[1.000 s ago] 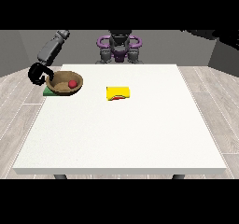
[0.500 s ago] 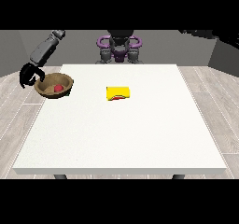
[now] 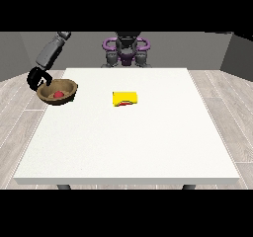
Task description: Pick the cup and pour the ball into the bowl, then pick the bowl and place it on the pad
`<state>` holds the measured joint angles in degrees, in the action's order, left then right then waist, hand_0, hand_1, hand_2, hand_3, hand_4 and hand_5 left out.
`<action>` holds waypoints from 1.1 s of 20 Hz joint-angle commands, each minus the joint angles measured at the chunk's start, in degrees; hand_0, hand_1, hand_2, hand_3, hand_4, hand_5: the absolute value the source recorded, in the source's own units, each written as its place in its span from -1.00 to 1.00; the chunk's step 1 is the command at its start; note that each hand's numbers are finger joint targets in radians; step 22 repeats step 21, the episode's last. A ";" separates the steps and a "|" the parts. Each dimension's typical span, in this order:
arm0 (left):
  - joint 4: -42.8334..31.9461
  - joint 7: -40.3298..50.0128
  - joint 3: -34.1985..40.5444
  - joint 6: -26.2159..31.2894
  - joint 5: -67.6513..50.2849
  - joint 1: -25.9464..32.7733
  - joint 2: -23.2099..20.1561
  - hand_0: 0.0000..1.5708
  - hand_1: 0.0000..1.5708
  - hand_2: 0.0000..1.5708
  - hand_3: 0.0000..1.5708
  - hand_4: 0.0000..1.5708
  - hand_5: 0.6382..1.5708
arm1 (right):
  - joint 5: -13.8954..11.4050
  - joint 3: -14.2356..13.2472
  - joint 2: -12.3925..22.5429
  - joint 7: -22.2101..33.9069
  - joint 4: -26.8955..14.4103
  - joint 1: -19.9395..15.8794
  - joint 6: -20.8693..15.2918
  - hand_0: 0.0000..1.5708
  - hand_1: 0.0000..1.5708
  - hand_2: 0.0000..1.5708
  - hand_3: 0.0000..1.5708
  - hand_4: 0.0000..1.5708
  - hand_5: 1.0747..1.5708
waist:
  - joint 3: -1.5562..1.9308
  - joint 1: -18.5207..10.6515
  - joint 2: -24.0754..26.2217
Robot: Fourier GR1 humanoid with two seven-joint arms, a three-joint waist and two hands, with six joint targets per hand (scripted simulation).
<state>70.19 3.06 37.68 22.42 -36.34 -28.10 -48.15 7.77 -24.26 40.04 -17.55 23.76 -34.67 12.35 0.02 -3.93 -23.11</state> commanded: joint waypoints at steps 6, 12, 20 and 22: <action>-5.79 -0.57 -1.21 0.25 2.05 1.19 -0.50 -1.00 -1.00 -1.00 -1.00 -0.16 0.94 | 4.83 -2.11 -1.35 11.97 -3.20 -1.95 5.62 1.00 1.00 1.00 0.70 0.05 0.87 | -0.01 2.33 6.28; -5.39 0.47 -0.98 1.38 0.09 0.19 -2.45 -1.00 -1.00 -1.00 -1.00 -0.17 0.95 | 1.70 -1.26 5.04 12.11 -2.80 -3.21 -1.00 -1.00 -1.00 -1.00 -1.00 -1.00 0.73 | 0.04 -0.09 4.32; -0.19 8.19 -9.23 -3.75 -0.13 3.44 7.96 -1.00 -1.00 -1.00 -1.00 0.25 1.00 | 1.04 1.38 3.49 17.20 -0.13 -5.49 2.42 -1.00 -1.00 -1.00 -1.00 -0.16 -0.36 | -0.11 2.77 23.17; -1.89 8.45 -9.70 -3.15 0.96 4.61 7.64 -1.00 -1.00 -1.00 -1.00 0.25 1.00 | 1.37 1.86 1.52 17.38 1.48 -6.84 2.80 -1.00 -1.00 -1.00 -1.00 -0.11 -0.42 | -0.26 4.13 27.37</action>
